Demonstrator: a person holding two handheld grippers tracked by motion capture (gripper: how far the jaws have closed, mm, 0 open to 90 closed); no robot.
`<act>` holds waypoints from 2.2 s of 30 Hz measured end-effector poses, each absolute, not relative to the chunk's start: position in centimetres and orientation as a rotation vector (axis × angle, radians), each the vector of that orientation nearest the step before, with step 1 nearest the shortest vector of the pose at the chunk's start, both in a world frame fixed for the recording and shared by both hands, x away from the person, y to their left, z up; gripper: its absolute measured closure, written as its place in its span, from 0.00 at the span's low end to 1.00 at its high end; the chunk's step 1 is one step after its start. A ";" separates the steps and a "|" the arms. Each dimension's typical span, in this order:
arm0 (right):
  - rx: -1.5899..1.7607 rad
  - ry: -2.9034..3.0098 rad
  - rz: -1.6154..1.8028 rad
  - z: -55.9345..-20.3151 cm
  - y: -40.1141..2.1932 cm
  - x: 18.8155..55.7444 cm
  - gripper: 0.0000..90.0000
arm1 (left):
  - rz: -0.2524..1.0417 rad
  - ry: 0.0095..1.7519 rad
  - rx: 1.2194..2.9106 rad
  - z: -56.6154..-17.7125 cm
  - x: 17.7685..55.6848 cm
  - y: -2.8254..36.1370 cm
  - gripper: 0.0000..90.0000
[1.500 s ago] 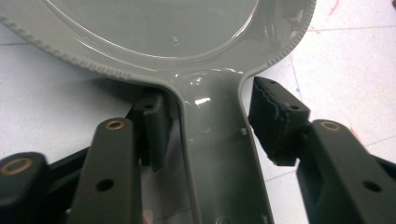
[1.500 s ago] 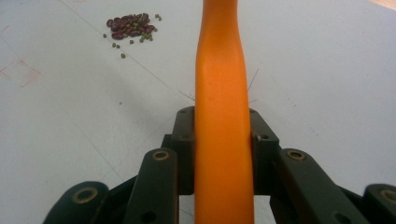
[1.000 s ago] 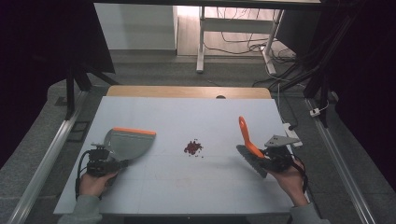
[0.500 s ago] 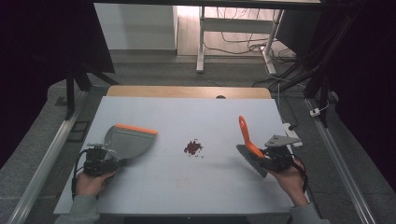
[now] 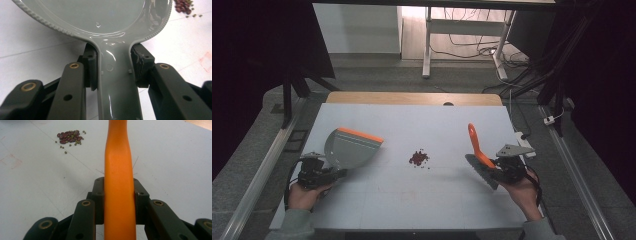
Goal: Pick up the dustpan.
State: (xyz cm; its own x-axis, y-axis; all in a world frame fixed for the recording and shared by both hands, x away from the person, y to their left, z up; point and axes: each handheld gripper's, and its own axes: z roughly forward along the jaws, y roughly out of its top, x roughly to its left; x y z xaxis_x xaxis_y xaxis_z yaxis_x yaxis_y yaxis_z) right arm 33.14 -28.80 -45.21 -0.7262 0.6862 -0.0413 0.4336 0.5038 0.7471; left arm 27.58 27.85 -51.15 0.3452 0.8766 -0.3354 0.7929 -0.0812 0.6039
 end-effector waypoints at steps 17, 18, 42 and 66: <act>0.932 2.412 1.065 -45.2 -28.7 33.1 0.78 | 0.152 1.334 1.946 -50.0 27.3 28.0 0.68; 0.931 2.412 1.065 -45.2 -28.7 33.1 0.78 | 0.157 1.324 1.951 -50.0 27.2 28.0 0.68; 0.928 2.408 1.068 -45.1 -28.7 33.1 0.78 | 0.136 1.161 2.070 -48.5 26.8 25.8 0.68; 0.921 2.410 1.065 -45.1 -28.7 33.1 0.78 | 0.061 1.046 2.209 -48.9 26.8 23.2 0.68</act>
